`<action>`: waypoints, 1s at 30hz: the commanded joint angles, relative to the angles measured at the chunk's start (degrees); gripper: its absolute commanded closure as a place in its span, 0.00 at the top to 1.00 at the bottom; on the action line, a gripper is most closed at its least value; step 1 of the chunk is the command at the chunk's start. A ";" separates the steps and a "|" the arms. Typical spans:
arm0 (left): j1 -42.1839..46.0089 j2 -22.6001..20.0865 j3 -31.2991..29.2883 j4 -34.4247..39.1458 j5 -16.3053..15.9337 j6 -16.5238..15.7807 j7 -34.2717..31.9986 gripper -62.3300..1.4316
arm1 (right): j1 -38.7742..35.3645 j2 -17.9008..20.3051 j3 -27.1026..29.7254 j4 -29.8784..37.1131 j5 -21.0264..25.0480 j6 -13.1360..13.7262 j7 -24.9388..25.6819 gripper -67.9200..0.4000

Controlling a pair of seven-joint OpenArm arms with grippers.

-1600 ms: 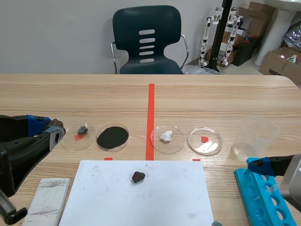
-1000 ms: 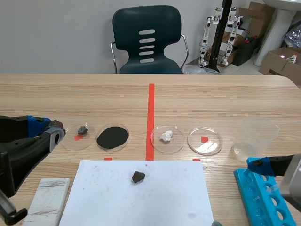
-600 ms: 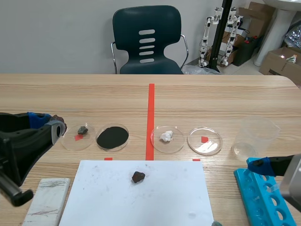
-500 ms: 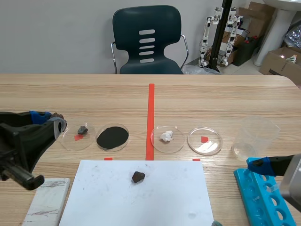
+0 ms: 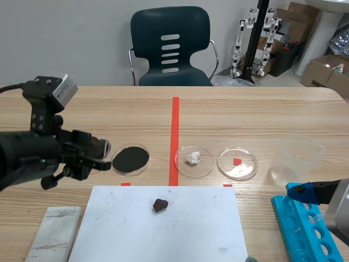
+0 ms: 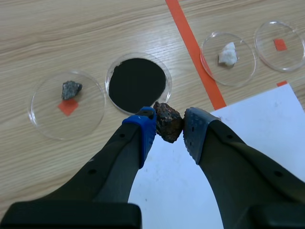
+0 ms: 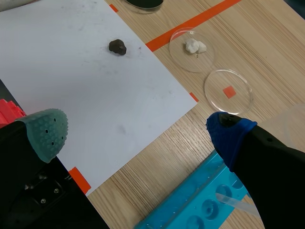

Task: Lower the mineral onto the iron filings and hold still

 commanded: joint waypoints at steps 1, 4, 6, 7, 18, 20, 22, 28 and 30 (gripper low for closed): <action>-3.02 1.64 0.24 -1.73 -0.22 1.49 1.66 0.18 | 0.37 0.00 0.13 1.14 0.68 -0.22 0.81 0.90; -10.14 4.87 1.25 -7.48 -0.20 4.74 7.61 0.18 | 0.37 0.00 0.13 1.14 0.68 -0.22 0.81 0.90; -14.01 6.49 1.88 -11.21 -0.20 6.71 10.16 0.18 | 0.37 0.00 0.13 1.14 0.68 -0.22 0.81 0.90; -16.24 7.50 2.21 -13.49 -0.15 7.91 11.26 0.18 | 0.37 0.00 0.13 1.14 0.68 -0.22 0.81 0.90; -29.31 14.82 2.69 -30.23 1.55 13.97 13.51 0.18 | 0.37 0.00 0.13 1.14 0.68 -0.22 0.81 0.90; -30.91 15.61 2.69 -33.05 1.64 13.97 13.55 0.18 | 0.37 0.00 0.13 1.14 0.68 -0.22 0.81 0.90; -32.30 16.28 2.69 -35.76 2.54 13.99 13.73 0.18 | 0.37 0.00 0.13 1.14 0.68 -0.22 0.81 0.90; -35.71 18.16 2.67 -43.21 4.87 14.01 13.49 0.18 | 0.37 0.00 0.13 1.14 0.68 -0.22 0.81 0.90; -36.57 18.71 2.67 -45.20 6.12 14.05 13.51 0.18 | 0.37 0.00 0.13 1.14 0.68 -0.22 0.81 0.90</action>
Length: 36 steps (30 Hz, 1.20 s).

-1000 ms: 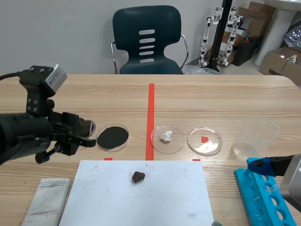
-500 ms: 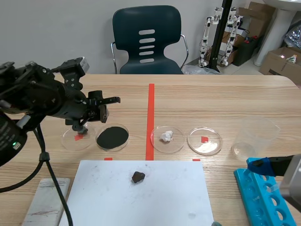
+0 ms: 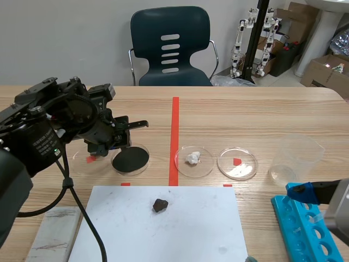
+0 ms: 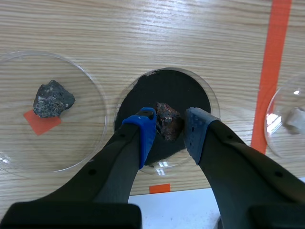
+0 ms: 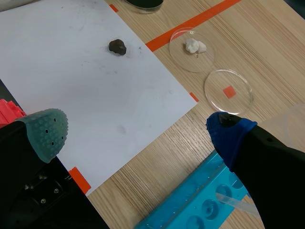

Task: Lower the mineral onto the iron filings and hold still

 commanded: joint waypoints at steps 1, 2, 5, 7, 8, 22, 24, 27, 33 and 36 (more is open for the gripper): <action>-1.49 0.81 -0.07 0.59 0.61 0.39 -0.55 0.18 | 0.37 0.00 0.13 1.14 0.68 -0.22 0.81 0.90; -1.70 0.94 -0.07 -0.04 0.87 0.83 -0.57 0.18 | 0.37 0.00 0.13 1.14 0.68 -0.22 0.81 0.90; -2.36 1.29 -0.04 -1.70 1.38 0.94 -0.57 0.18 | 0.37 0.00 0.13 1.14 0.68 -0.22 0.81 0.90; -2.78 1.62 -0.04 -2.84 1.77 0.96 -0.55 0.18 | 0.37 0.00 0.13 1.14 0.68 -0.22 0.81 0.90; -2.86 1.90 -0.07 -3.39 1.90 0.96 -0.57 0.18 | 0.37 0.00 0.13 1.14 0.68 -0.22 0.81 0.90; -2.97 2.97 -0.07 -8.26 3.21 0.98 -2.82 0.18 | 0.37 0.00 0.13 1.14 0.68 -0.22 0.81 0.90; -2.95 2.99 -0.07 -8.55 3.21 0.96 -3.04 0.18 | 0.37 0.00 0.13 1.14 0.68 -0.22 0.81 0.90; -2.95 2.99 -0.07 -8.61 3.21 0.96 -3.17 0.18 | 0.37 0.00 0.13 1.14 0.68 -0.22 0.81 0.90; -2.93 2.97 -0.07 -8.61 3.21 0.94 -3.21 0.18 | 0.37 0.00 0.13 1.14 0.68 -0.22 0.81 0.90; -2.64 2.97 -0.07 -8.61 3.19 0.87 -4.13 0.18 | 0.37 0.00 0.13 1.14 0.68 -0.22 0.81 0.90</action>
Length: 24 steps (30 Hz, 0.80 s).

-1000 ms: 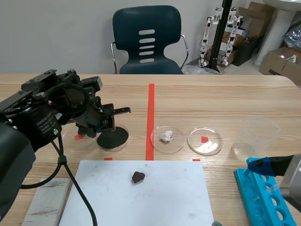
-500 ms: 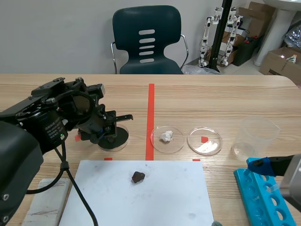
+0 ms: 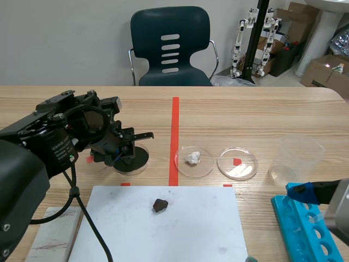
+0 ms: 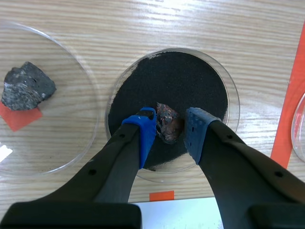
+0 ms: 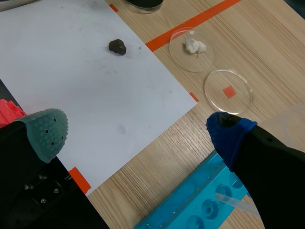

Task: Lower the mineral onto the iron filings and hold still

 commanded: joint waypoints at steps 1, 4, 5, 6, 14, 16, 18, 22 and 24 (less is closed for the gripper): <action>-0.63 0.28 -0.07 0.17 0.07 -0.35 -0.57 0.18 | 0.37 0.00 0.13 1.14 0.68 -0.22 0.81 0.90; -0.68 0.22 -0.07 0.66 0.76 -0.98 0.46 0.18 | 0.37 0.00 0.13 1.14 0.68 -0.22 0.81 0.90; -0.63 0.15 -0.07 1.42 1.66 -0.98 1.25 0.18 | 0.37 0.00 0.13 1.14 0.68 -0.22 0.81 0.90; -0.35 0.04 -0.07 2.40 2.29 -0.98 2.10 0.18 | 0.37 0.00 0.13 1.14 0.68 -0.22 0.81 0.90; 6.16 -2.80 -0.04 18.40 2.84 -0.96 4.24 0.18 | 0.37 0.00 0.13 1.14 0.68 -0.22 0.81 0.90; 8.24 -3.72 -0.04 23.19 2.86 -0.96 4.17 0.18 | 0.37 0.00 0.13 1.14 0.68 -0.22 0.81 0.90; 10.27 -4.76 -0.04 27.87 2.86 -0.98 4.02 0.18 | 0.37 0.00 0.13 1.14 0.68 -0.22 0.81 0.90; 14.45 -7.23 -0.04 36.46 2.84 -0.96 3.93 0.18 | 0.37 0.00 0.13 1.14 0.68 -0.22 0.81 0.90; 16.52 -8.68 -0.04 40.48 2.82 -0.98 2.78 0.18 | 0.37 0.00 0.13 1.14 0.68 -0.22 0.81 0.90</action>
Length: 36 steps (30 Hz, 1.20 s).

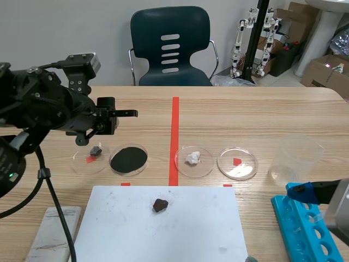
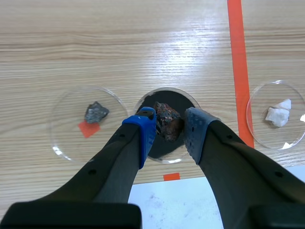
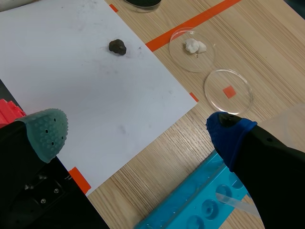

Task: Lower the mineral onto the iron filings and hold still

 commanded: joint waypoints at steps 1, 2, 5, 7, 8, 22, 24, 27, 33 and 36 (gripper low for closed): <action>1.01 -1.40 -0.04 2.40 0.00 -0.09 -2.16 0.18 | 0.37 0.00 0.13 1.14 0.68 -0.22 0.81 0.90; 2.14 -2.05 -0.04 4.31 -0.02 -0.09 -3.48 0.18 | 0.37 0.00 0.13 1.14 0.68 -0.22 0.81 0.90; 5.81 -4.46 -0.04 9.94 -0.28 -0.57 -8.24 0.18 | 0.37 0.00 0.13 1.14 0.68 -0.22 0.81 0.90; 8.48 -6.14 -0.04 13.51 -0.81 -2.40 -11.89 0.18 | 0.37 0.00 0.13 1.14 0.68 -0.22 0.81 0.90; 9.92 -7.06 -0.04 15.21 -1.29 -3.43 -13.90 0.18 | 0.37 0.00 0.13 1.14 0.68 -0.22 0.81 0.90; 28.68 -16.44 -0.07 29.16 -1.49 -18.86 -41.42 0.18 | 0.37 0.00 0.13 1.14 0.68 -0.22 0.81 0.90; 30.88 -17.51 -0.07 29.29 -0.98 -19.19 -43.52 0.18 | 0.37 0.00 0.13 1.14 0.68 -0.22 0.81 0.90; 33.75 -19.12 -0.07 29.29 0.15 -19.23 -44.19 0.18 | 0.37 0.00 0.13 1.14 0.68 -0.22 0.81 0.90; 38.27 -21.79 -0.07 29.29 2.21 -19.21 -45.09 0.18 | 0.37 0.00 0.13 1.14 0.68 -0.22 0.81 0.90; 40.17 -21.81 -0.17 29.27 3.96 -19.19 -45.09 0.18 | 0.37 0.00 0.13 1.14 0.68 -0.22 0.81 0.90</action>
